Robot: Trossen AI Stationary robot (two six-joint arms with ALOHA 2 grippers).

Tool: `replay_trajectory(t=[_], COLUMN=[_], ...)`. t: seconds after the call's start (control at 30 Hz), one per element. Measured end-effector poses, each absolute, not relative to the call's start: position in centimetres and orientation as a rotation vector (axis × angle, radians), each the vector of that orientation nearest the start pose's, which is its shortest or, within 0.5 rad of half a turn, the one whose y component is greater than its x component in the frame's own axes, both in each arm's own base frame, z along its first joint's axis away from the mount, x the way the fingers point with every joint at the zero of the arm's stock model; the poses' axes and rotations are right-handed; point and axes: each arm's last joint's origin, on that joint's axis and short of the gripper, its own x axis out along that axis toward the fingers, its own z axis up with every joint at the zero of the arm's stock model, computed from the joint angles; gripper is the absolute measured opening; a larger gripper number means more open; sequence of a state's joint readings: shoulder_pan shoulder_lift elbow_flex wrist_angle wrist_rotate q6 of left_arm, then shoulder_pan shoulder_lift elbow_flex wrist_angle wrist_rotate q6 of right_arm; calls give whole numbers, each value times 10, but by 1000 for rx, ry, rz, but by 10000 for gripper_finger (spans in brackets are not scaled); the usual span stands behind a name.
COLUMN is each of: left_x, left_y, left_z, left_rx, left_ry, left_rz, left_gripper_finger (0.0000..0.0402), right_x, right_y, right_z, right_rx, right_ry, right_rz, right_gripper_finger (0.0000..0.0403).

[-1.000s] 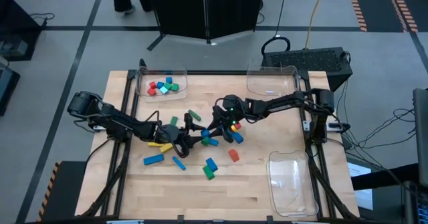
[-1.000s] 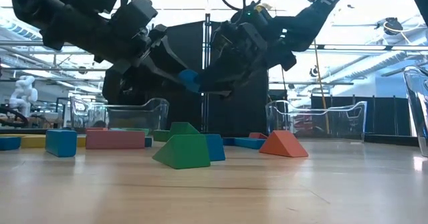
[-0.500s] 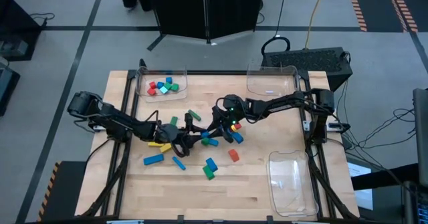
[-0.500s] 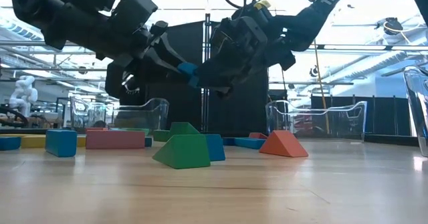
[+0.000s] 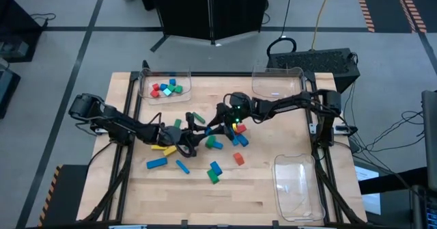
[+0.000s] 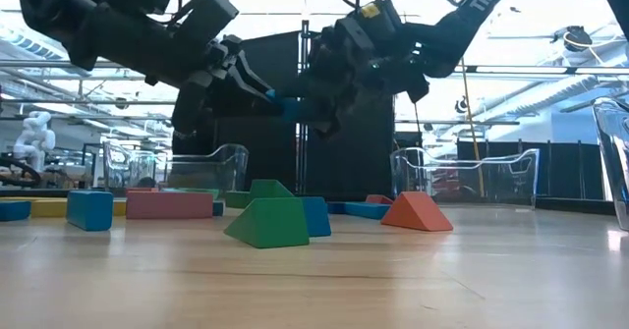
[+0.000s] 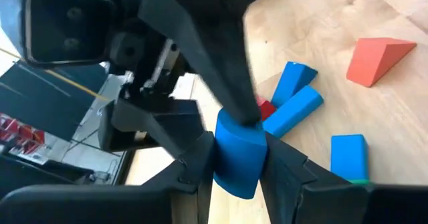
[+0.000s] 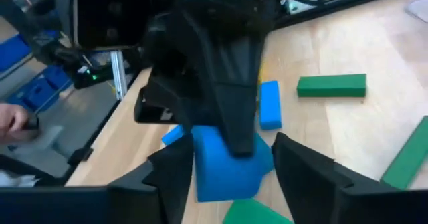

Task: Sort blocks by size
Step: Put the blue half-circle block into the top left transparent bin

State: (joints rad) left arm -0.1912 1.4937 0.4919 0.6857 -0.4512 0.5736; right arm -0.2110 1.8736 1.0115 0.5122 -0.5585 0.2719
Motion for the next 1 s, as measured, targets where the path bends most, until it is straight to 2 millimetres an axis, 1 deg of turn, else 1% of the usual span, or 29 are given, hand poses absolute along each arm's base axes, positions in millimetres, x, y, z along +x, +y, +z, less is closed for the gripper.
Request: replay_trajectory(t=[0.1,0.27,0.37,0.47,0.57,0.77,0.9,1.0], left_x=[269,266,262,256,245,217,201,190], left_y=[-38,-33,-28,-18,-3,36,58,75], left_z=[164,170,179,190,204,227,233,230], left_rx=[653,666,713,719,676,527,392,256], left_ry=[370,393,401,415,423,430,428,443], left_rz=[214,380,467,510,572,709,760,844], left_gripper_finger=[99,99,99,99,99,99,99,99], right_x=[384,381,379,377,376,375,374,374], right_y=[-72,-85,-92,-96,-99,-100,-100,-101], right_z=[177,175,175,174,173,170,170,170], right_rx=[413,480,495,506,516,515,512,512], right_ry=[371,387,389,392,406,432,435,434], right_rz=[287,246,229,218,209,203,205,204], right_gripper_finger=[221,240,241,242,242,242,242,242])
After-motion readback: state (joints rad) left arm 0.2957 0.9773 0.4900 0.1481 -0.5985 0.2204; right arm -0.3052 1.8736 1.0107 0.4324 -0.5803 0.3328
